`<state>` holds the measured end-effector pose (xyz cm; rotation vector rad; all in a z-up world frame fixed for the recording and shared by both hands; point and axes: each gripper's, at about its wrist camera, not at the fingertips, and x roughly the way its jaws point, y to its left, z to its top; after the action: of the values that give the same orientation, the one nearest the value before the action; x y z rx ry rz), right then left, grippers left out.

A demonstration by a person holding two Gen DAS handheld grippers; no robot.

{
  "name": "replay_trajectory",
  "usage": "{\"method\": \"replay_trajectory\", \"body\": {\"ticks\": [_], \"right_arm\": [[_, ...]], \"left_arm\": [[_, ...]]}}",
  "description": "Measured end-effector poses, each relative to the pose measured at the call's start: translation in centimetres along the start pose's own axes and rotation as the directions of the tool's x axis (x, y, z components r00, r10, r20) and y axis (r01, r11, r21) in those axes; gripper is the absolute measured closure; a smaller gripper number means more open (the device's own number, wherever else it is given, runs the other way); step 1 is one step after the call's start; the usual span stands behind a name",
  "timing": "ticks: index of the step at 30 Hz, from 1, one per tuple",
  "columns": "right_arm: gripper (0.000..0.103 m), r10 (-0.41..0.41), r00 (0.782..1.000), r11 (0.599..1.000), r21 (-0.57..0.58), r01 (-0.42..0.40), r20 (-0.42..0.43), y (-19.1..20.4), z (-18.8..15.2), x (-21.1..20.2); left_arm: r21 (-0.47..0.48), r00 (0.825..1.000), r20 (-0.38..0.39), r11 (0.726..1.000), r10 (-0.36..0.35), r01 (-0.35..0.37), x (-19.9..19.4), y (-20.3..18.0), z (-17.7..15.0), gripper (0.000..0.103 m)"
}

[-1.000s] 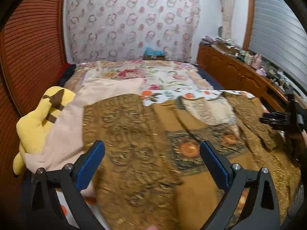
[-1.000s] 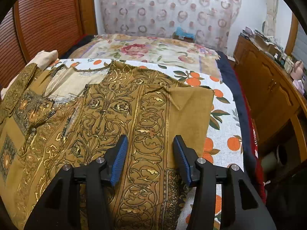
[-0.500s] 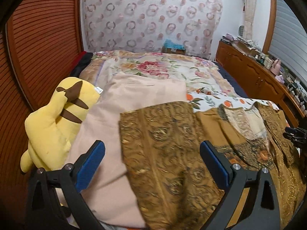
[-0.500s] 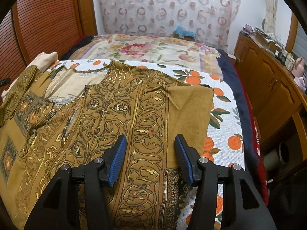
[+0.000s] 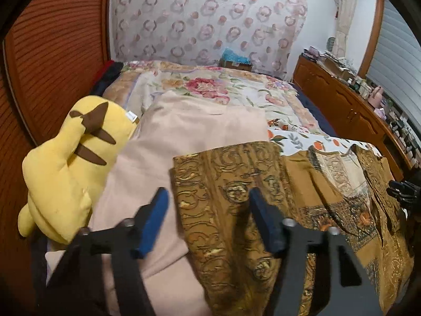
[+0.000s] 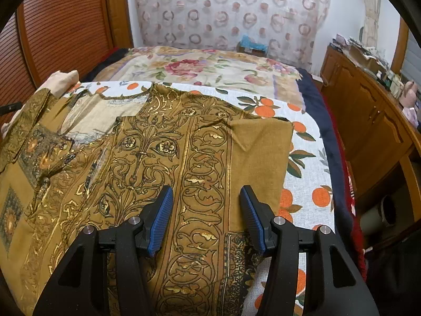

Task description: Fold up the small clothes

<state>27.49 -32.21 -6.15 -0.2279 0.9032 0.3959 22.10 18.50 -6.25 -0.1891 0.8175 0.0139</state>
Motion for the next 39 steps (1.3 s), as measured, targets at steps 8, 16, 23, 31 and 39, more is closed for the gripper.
{"method": "replay_trajectory", "body": {"ticks": [8, 16, 23, 31, 39], "right_arm": [[0.049, -0.013, 1.0, 0.999, 0.044, 0.012, 0.019, -2.2, 2.9, 0.3], [0.049, -0.033, 0.999, 0.991, 0.127, 0.034, -0.01, -6.1, 5.1, 2.7], [0.049, -0.059, 0.998, 0.986, 0.153, 0.063, -0.028, -7.2, 5.1, 3.1], [0.049, -0.042, 0.999, 0.985, 0.164, 0.046, -0.025, -7.4, 4.3, 2.8], [0.085, -0.024, 0.999, 0.995, 0.097, 0.026, -0.022, -5.9, 4.9, 3.3]], "left_arm": [[-0.027, 1.0, -0.009, 0.999, 0.02, -0.021, 0.4, 0.8, 0.5, 0.049], [-0.023, 1.0, -0.024, 1.0, -0.007, 0.006, 0.9, 0.6, 0.2, 0.05], [-0.033, 0.998, -0.058, 0.999, -0.004, 0.002, 1.9, 0.7, 0.1, 0.05], [-0.056, 0.996, -0.062, 0.996, -0.066, 0.063, 1.9, 0.4, 0.2, 0.072], [-0.05, 0.998, -0.027, 0.997, -0.063, 0.062, 0.9, 0.0, 0.5, 0.102]]}}
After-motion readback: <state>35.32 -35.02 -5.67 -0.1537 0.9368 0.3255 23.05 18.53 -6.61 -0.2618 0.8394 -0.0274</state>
